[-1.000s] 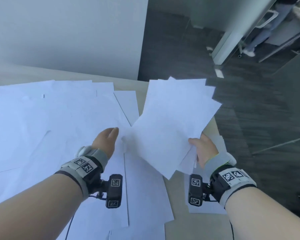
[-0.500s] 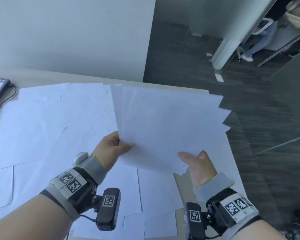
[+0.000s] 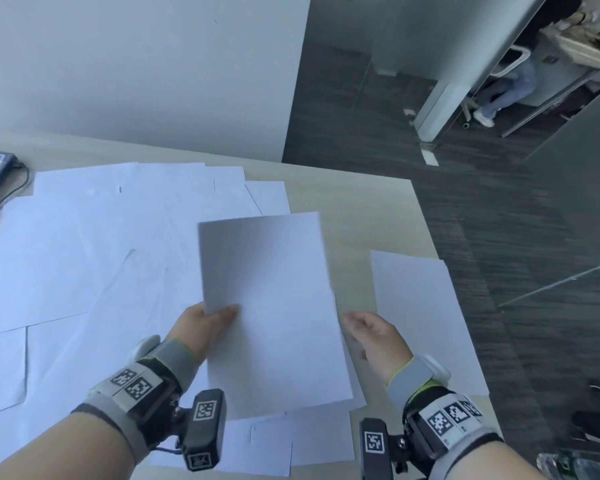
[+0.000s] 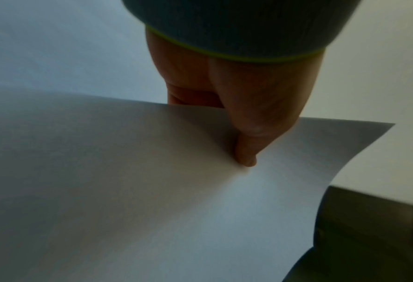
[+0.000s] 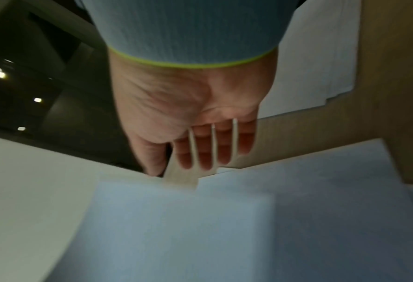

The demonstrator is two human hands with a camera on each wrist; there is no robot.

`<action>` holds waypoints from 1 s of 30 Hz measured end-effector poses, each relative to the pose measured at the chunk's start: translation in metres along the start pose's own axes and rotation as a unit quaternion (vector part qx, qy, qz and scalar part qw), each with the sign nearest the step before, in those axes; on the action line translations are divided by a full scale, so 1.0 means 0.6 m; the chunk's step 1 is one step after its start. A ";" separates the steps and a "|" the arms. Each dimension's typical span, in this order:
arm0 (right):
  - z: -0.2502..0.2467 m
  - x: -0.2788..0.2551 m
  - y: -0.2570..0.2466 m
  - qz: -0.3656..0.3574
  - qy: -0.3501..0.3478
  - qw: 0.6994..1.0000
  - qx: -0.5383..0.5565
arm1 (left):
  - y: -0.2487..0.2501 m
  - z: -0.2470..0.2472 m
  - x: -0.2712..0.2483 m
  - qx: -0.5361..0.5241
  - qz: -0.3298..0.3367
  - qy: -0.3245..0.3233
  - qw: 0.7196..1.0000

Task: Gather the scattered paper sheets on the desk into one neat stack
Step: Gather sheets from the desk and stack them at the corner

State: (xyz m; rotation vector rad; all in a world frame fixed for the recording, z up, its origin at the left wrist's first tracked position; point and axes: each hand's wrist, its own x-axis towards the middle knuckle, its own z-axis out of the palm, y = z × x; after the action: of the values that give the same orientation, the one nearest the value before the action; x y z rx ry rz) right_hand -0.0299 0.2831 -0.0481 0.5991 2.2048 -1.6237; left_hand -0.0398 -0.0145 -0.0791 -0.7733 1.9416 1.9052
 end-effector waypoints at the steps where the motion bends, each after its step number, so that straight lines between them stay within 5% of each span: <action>1: -0.004 0.006 0.016 0.036 0.016 0.999 -0.037 | -0.016 -0.015 0.009 -0.005 -0.028 0.018 0.999; 8: 0.004 0.023 0.095 0.149 0.039 0.974 -0.165 | -0.101 -0.058 0.029 0.046 -0.136 0.032 0.989; 17: 0.062 0.027 0.091 0.237 -0.004 0.970 -0.054 | -0.118 -0.057 0.036 0.071 -0.123 0.033 0.989; 23: 0.087 0.025 0.106 0.191 -0.057 0.978 -0.068 | -0.128 -0.062 0.037 0.063 -0.124 0.030 0.990; 30: 0.006 0.043 0.095 0.133 0.123 0.969 -0.169 | -0.128 -0.057 0.037 0.066 -0.128 0.042 0.989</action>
State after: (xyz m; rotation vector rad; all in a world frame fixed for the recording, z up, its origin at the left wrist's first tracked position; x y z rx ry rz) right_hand -0.0223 0.2980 -0.1083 0.9876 2.3749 -1.0565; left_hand -0.0088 -0.0492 -0.1524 -1.0223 1.8894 1.6010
